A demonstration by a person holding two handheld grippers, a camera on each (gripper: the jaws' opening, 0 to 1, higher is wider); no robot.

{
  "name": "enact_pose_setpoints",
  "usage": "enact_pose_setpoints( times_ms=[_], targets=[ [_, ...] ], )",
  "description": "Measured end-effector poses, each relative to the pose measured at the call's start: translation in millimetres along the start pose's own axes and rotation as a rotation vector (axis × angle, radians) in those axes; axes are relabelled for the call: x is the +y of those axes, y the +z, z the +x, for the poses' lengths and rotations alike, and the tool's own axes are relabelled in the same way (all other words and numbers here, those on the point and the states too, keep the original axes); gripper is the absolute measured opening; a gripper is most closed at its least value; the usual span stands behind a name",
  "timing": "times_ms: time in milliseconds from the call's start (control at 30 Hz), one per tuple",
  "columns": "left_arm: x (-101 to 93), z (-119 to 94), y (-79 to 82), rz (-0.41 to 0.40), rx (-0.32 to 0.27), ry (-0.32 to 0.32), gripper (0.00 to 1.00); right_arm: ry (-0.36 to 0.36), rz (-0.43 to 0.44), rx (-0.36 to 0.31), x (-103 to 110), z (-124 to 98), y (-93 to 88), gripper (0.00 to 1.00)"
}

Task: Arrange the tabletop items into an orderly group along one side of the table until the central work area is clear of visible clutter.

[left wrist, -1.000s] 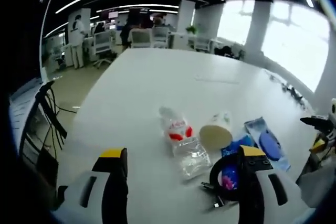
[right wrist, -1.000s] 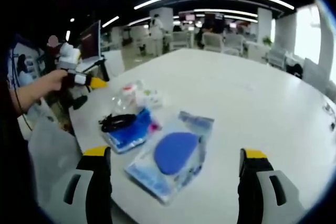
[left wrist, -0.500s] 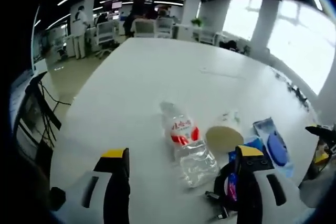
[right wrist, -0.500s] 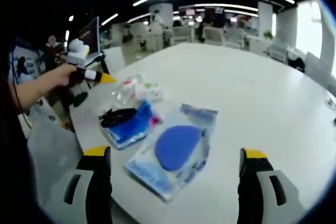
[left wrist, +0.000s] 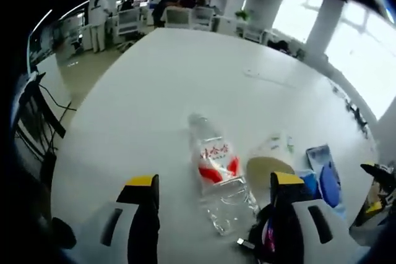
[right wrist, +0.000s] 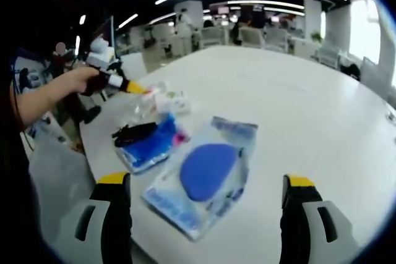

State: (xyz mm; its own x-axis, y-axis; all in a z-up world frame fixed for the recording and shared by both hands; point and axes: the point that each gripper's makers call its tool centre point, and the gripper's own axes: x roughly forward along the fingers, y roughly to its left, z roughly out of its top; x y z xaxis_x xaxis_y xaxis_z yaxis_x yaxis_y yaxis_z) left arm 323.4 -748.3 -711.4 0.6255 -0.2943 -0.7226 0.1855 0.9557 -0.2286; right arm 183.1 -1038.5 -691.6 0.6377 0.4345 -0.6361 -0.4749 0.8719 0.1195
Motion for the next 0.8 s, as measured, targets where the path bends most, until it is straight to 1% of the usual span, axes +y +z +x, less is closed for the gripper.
enact_pose_setpoints(
  times_ms=[67,100,133,233,367,533,633,733,800],
  targets=[
    [1.4,2,1.0,-0.017,0.006,0.009,0.66,0.001,0.0,0.003,0,1,-0.7,1.0],
    [4.3,5,3.1,-0.038,0.001,0.028,0.66,0.0,-0.002,0.005,-1,2,-1.2,1.0],
    [5.1,6,3.8,-0.044,0.007,0.032,0.66,-0.005,-0.005,0.01,-2,3,-2.3,1.0],
    [6.1,12,6.8,-0.049,0.026,0.051,0.65,-0.011,-0.007,0.02,-4,4,-4.5,1.0],
    [3.7,19,10.4,-0.049,0.03,0.051,0.64,-0.015,-0.007,0.022,-6,5,-5.0,1.0],
    [3.0,25,8.4,-0.054,0.07,0.063,0.62,-0.019,-0.011,0.031,-8,6,-7.3,1.0],
    [7.2,31,7.2,-0.055,0.094,0.089,0.59,-0.017,-0.007,0.037,-8,7,-9.6,1.0],
    [6.8,35,4.5,-0.068,0.119,0.087,0.58,-0.016,-0.007,0.044,-8,9,-11.9,1.0],
    [5.4,37,4.8,-0.078,0.122,0.083,0.57,-0.016,-0.012,0.05,-8,9,-13.1,1.0]
  ],
)
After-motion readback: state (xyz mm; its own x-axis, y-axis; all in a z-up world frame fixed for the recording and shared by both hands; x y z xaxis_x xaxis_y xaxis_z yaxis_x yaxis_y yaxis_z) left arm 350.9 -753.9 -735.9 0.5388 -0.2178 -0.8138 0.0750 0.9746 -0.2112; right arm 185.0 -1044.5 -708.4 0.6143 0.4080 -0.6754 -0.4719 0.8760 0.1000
